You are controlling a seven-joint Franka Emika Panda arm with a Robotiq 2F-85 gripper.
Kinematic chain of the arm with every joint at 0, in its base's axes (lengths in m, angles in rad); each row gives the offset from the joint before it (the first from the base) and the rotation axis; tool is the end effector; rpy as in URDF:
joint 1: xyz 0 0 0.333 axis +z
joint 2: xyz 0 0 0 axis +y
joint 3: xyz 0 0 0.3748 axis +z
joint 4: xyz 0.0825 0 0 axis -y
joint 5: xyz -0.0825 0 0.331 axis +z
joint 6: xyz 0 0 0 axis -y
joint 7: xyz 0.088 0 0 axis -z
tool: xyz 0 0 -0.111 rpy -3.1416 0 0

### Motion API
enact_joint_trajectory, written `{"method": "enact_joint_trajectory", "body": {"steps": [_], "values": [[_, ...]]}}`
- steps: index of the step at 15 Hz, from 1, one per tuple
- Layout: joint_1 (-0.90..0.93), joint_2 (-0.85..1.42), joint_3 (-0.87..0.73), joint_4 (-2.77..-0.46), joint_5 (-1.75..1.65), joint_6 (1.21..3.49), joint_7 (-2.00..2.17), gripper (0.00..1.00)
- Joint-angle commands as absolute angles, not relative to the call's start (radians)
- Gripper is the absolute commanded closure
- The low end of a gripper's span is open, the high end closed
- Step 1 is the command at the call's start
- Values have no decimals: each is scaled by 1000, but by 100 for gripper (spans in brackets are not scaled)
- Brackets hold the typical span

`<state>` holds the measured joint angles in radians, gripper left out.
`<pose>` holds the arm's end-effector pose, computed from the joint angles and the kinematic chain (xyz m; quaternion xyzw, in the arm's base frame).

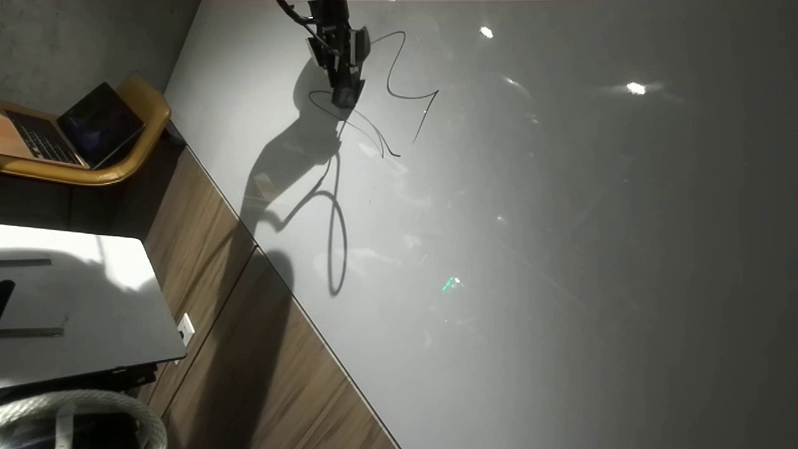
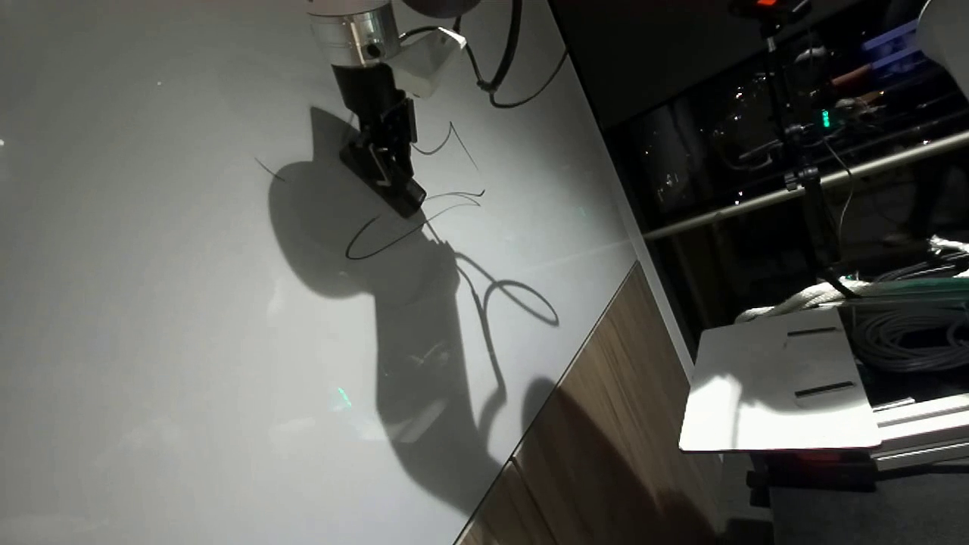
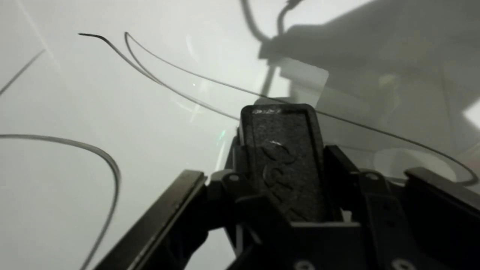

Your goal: Use the eraser to wipe the whiteboard.

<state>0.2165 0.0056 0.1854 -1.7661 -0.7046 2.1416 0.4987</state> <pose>0.5177 0.1874 0.6612 0.9279 0.0850 0.2944 0.2122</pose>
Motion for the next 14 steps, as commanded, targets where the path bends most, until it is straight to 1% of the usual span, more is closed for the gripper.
{"method": "enact_joint_trajectory", "body": {"steps": [1,5,8,11,14], "values": [[132,-35,116,-1781,-720,2228,435,72],[70,-84,74,-1752,-691,2220,349,72],[40,-92,58,-1663,-662,2193,283,72],[44,-69,87,-1595,-637,2170,287,72],[67,-40,129,-1596,-648,2155,340,72]]}}
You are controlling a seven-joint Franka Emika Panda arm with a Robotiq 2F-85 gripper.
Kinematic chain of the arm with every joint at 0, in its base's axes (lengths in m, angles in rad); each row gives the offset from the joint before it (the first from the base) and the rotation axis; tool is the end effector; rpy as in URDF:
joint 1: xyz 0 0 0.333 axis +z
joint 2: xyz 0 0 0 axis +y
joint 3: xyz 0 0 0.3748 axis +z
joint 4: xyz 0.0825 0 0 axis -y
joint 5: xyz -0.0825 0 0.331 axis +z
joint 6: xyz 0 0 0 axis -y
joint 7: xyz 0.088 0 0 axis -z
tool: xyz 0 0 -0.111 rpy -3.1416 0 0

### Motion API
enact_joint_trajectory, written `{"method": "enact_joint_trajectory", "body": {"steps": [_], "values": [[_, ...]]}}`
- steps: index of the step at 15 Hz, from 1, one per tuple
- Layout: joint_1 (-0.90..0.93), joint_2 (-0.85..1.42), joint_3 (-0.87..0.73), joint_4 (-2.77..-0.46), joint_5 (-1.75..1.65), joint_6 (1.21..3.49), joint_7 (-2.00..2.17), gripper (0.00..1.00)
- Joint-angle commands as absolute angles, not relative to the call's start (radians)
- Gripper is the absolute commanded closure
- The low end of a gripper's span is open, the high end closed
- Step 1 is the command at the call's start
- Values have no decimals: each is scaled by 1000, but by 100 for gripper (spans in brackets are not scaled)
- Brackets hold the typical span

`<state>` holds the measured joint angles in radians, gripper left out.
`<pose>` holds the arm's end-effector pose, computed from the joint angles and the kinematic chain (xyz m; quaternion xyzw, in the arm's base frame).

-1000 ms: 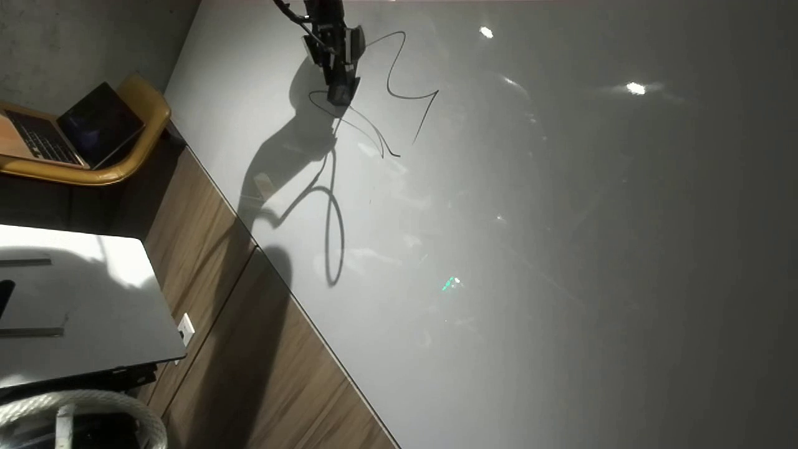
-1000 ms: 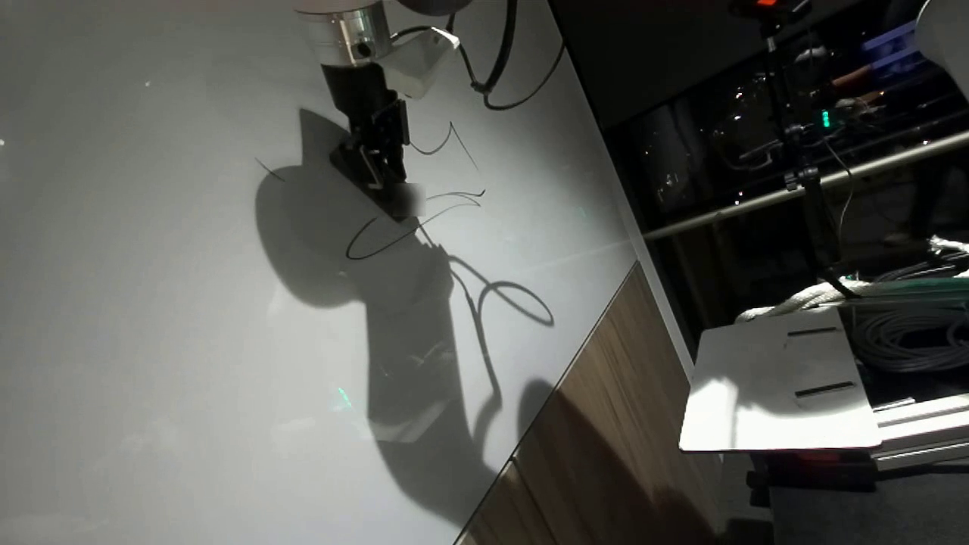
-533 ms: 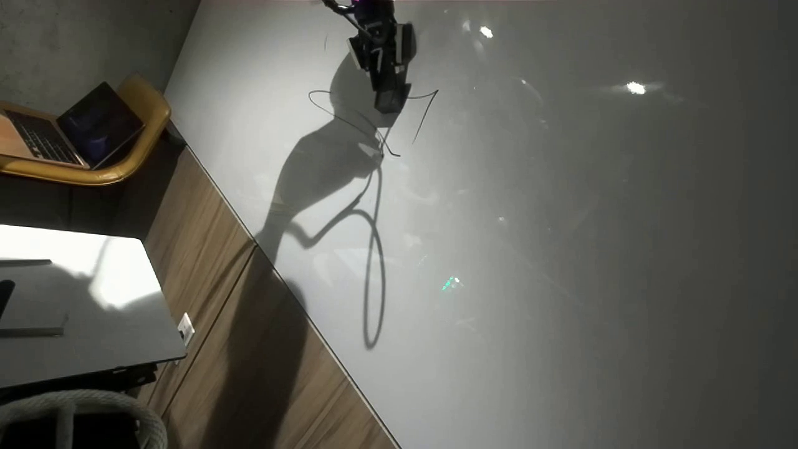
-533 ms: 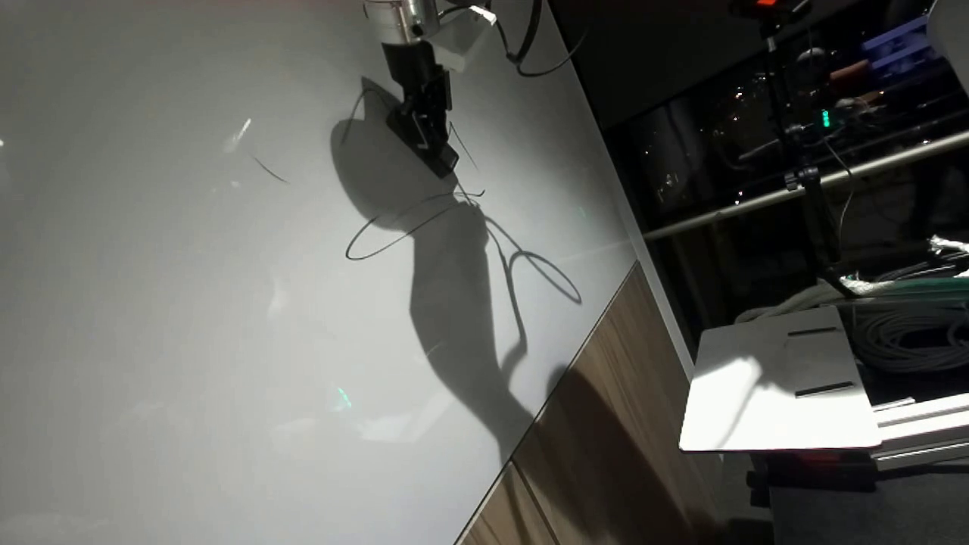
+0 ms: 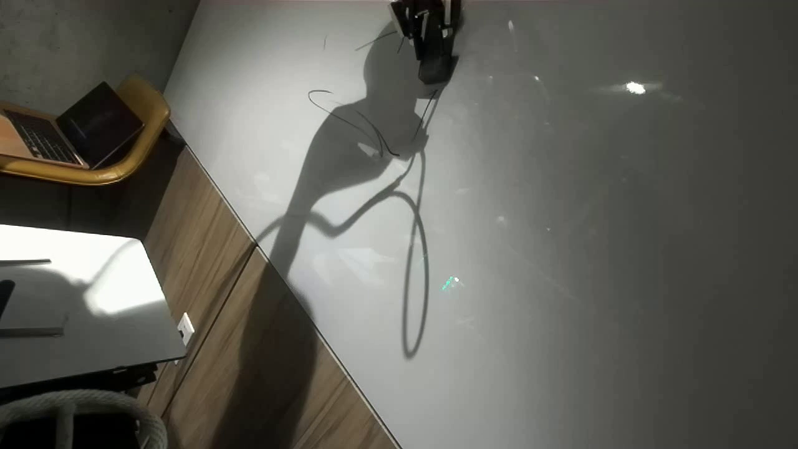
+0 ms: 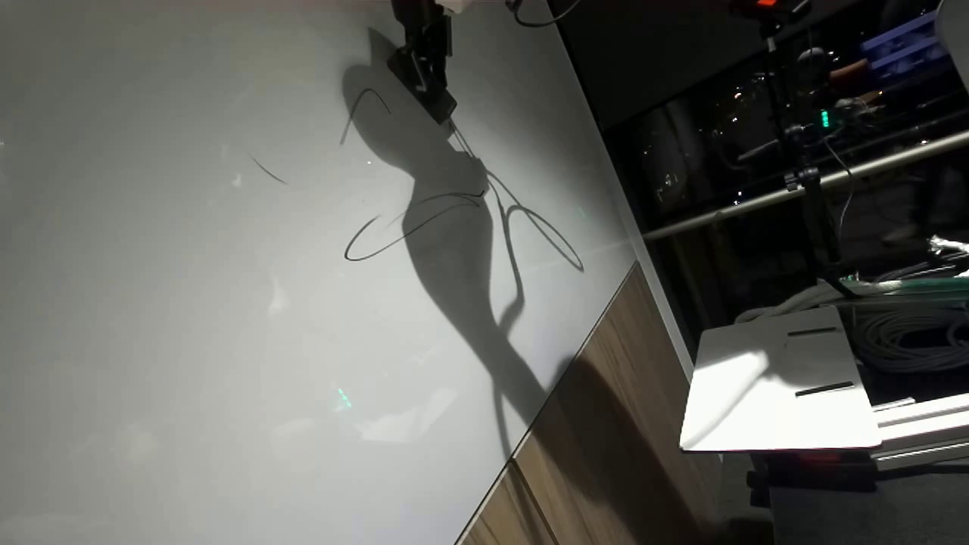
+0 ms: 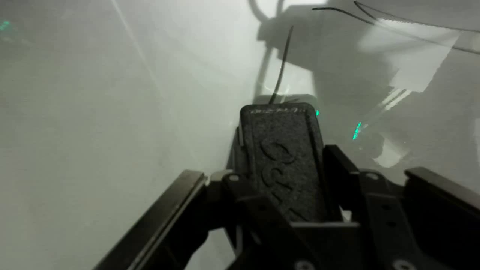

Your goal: Use the eraser to wipe the whiteboard.

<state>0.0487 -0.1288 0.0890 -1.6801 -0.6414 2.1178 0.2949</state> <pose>0.4955 0.0437 0.7676 0.9133 0.0118 0.3247 0.2456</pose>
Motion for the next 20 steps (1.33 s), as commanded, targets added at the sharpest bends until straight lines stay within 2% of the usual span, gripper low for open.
{"method": "enact_joint_trajectory", "body": {"steps": [1,11,20], "values": [[76,-32,142,-1598,-650,2148,355,72],[263,168,289,-1459,-747,2041,514,72],[472,379,266,-1256,-788,1980,494,72]]}}
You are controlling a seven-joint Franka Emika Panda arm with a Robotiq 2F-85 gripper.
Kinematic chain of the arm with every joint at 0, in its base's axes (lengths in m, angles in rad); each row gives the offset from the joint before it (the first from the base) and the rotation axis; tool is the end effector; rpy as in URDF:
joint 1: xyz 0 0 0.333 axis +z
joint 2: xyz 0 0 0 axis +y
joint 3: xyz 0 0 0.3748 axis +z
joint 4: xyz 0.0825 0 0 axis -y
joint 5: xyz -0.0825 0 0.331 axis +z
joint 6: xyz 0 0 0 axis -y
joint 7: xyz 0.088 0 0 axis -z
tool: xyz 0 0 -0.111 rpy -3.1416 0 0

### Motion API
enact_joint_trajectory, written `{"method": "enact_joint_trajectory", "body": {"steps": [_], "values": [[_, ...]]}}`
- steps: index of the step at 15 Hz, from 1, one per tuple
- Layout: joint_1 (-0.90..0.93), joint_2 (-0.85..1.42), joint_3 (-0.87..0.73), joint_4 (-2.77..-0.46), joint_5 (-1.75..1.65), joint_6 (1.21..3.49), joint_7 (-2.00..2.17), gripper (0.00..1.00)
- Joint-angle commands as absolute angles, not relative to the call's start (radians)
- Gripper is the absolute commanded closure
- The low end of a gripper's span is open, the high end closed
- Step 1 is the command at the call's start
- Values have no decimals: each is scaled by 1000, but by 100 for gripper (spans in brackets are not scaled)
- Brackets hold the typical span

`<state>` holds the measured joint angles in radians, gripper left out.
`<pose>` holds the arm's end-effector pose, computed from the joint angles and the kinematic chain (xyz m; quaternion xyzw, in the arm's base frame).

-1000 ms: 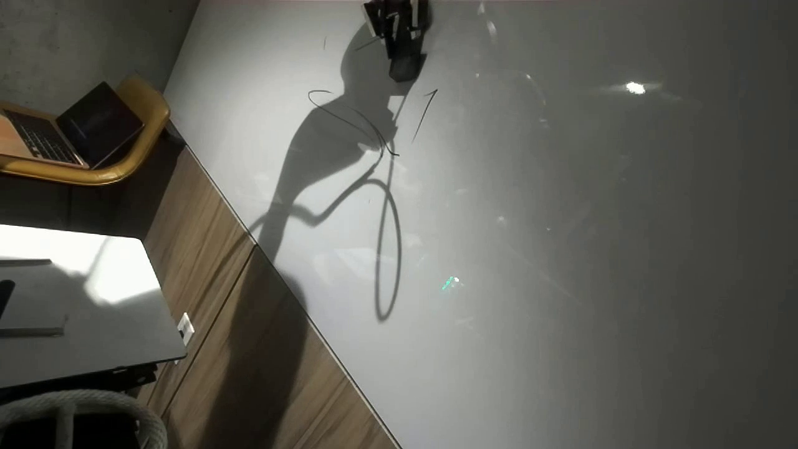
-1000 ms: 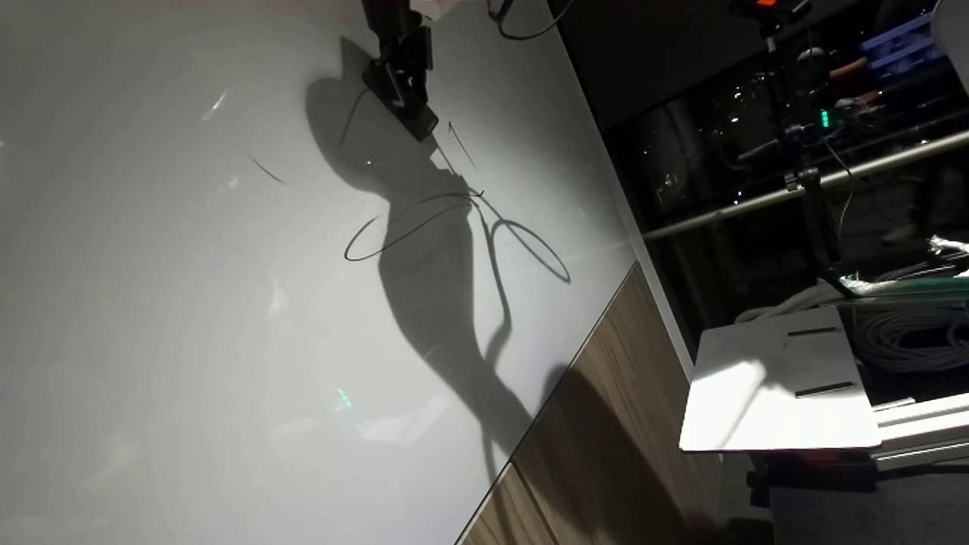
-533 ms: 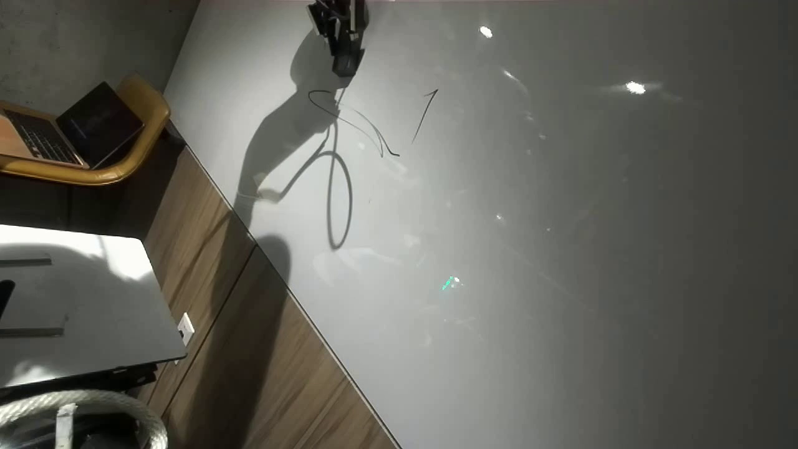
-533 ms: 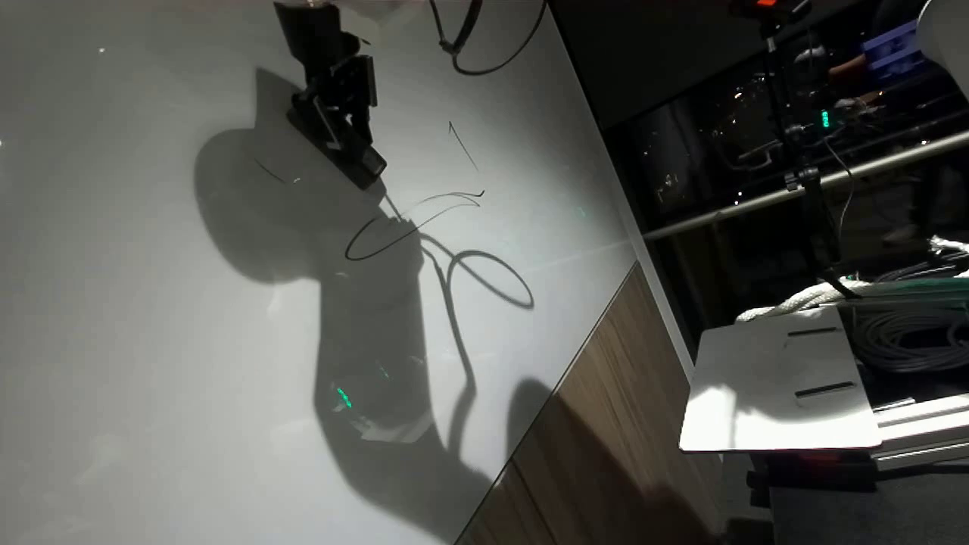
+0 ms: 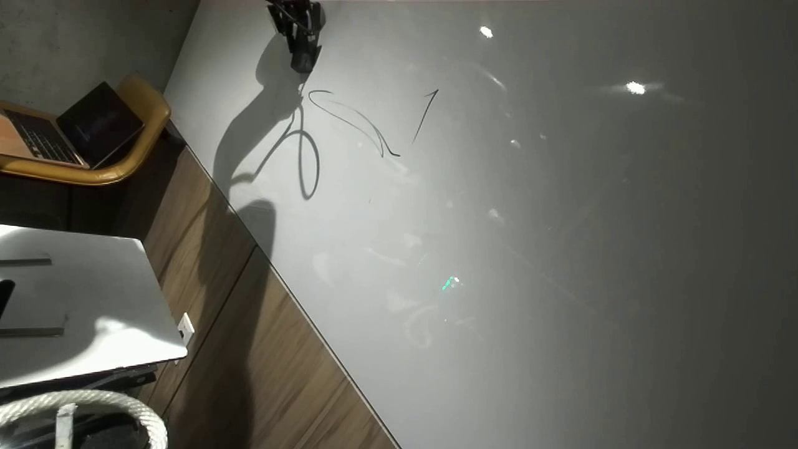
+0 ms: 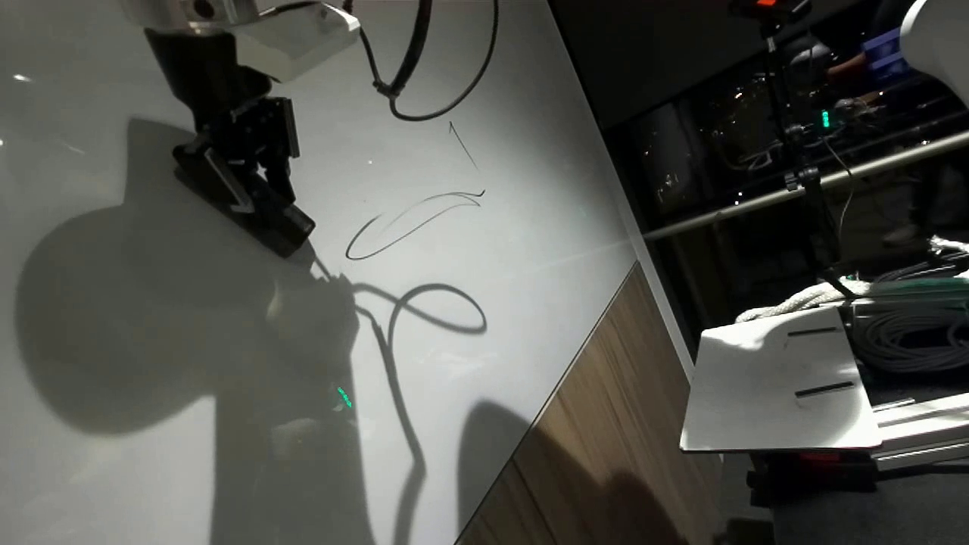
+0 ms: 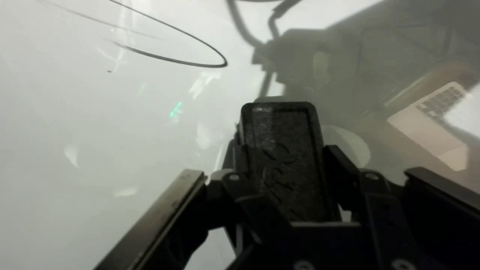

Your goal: Use the eraser to wipe the whiteboard.

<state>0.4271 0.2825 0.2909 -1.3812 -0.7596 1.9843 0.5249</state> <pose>0.5316 0.3590 0.6644 0.9181 0.1688 0.3144 0.1726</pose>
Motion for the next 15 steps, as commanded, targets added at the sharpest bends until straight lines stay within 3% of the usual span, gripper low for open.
{"method": "enact_joint_trajectory", "body": {"steps": [1,15], "values": [[478,386,257,-1250,-786,1979,485,72],[241,-16,170,-1613,-712,2017,447,72]]}}
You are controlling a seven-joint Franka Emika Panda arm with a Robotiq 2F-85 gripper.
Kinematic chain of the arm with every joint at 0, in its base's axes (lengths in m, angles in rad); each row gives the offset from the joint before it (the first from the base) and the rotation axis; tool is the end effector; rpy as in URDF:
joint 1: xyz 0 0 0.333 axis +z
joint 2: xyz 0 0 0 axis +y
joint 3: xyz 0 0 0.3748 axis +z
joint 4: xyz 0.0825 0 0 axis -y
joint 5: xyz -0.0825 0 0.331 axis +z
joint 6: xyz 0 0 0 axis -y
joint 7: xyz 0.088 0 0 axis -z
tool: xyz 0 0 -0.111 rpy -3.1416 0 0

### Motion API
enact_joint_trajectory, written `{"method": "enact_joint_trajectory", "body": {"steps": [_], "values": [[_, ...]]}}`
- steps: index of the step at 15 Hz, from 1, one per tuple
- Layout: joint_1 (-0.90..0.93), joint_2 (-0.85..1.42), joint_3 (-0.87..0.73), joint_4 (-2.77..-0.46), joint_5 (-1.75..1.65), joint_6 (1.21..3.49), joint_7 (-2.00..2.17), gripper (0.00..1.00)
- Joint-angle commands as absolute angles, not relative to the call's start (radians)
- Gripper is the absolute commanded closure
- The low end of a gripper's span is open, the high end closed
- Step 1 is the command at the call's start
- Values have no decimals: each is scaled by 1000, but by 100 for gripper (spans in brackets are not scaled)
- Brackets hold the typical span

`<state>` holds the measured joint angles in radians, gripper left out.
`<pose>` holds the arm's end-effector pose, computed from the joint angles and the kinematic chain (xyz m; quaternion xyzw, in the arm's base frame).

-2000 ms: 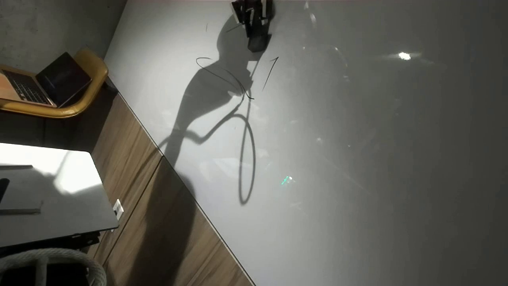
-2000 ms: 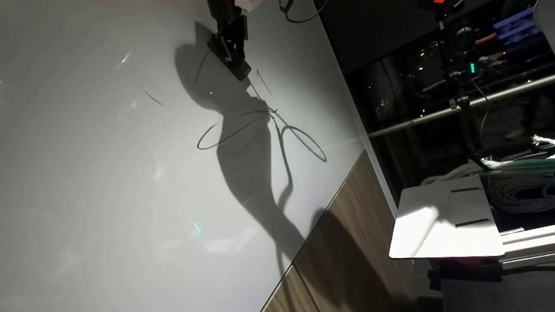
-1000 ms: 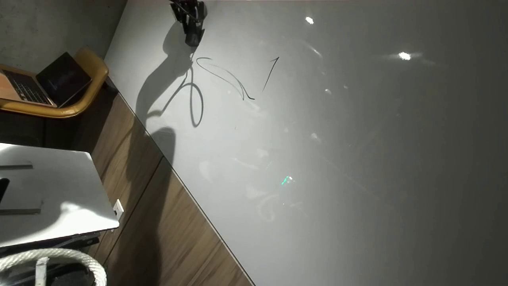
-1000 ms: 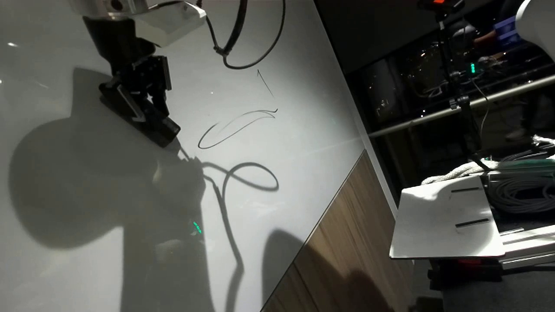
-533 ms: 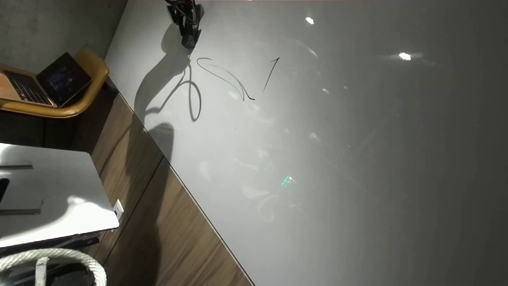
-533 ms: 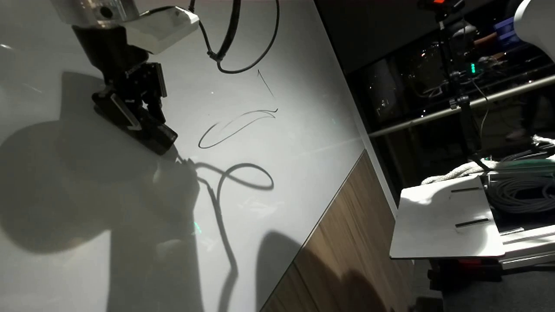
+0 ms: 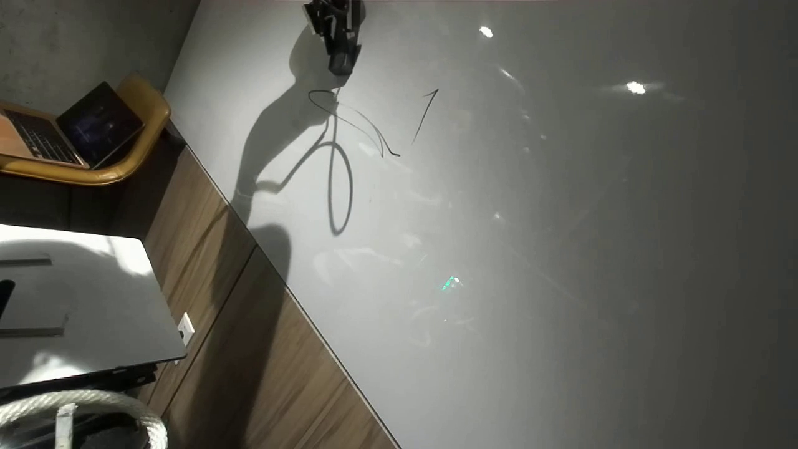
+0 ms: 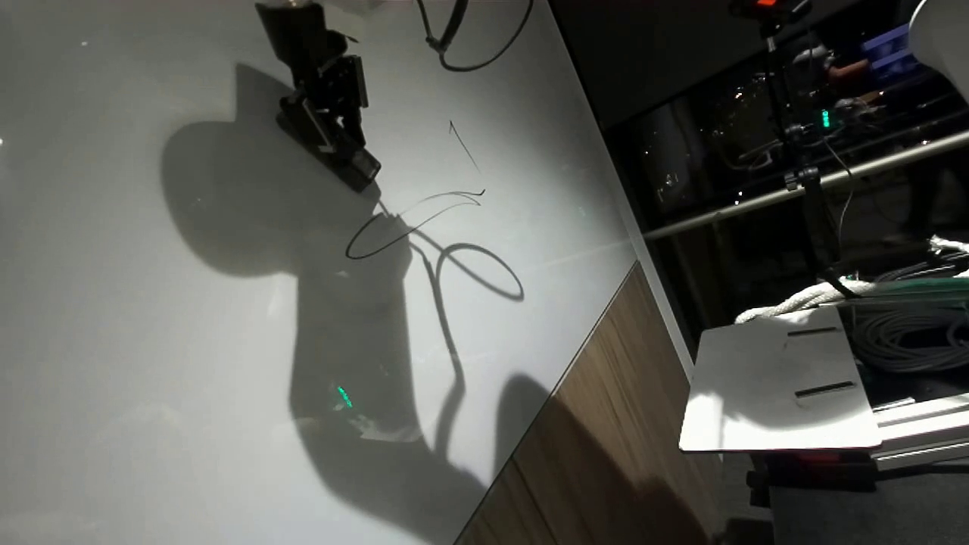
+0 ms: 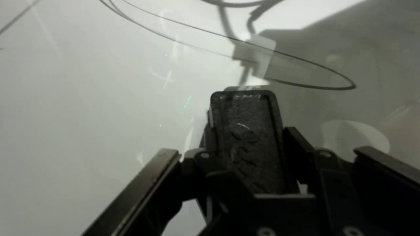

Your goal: Use the eraser to wipe the whiteboard.

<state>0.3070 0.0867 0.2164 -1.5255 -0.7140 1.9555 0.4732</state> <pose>0.5193 0.2383 0.7104 0.9241 0.0949 0.3011 0.2154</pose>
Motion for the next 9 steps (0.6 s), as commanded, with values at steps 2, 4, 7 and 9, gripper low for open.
{"method": "enact_joint_trajectory", "body": {"steps": [2,4,7,9], "values": [[191,-80,141,-1663,-706,2040,424,72],[137,-139,105,-1709,-694,2079,389,72],[51,-220,32,-1795,-665,2186,328,72],[-4,-266,-22,-1866,-628,2276,282,72]]}}
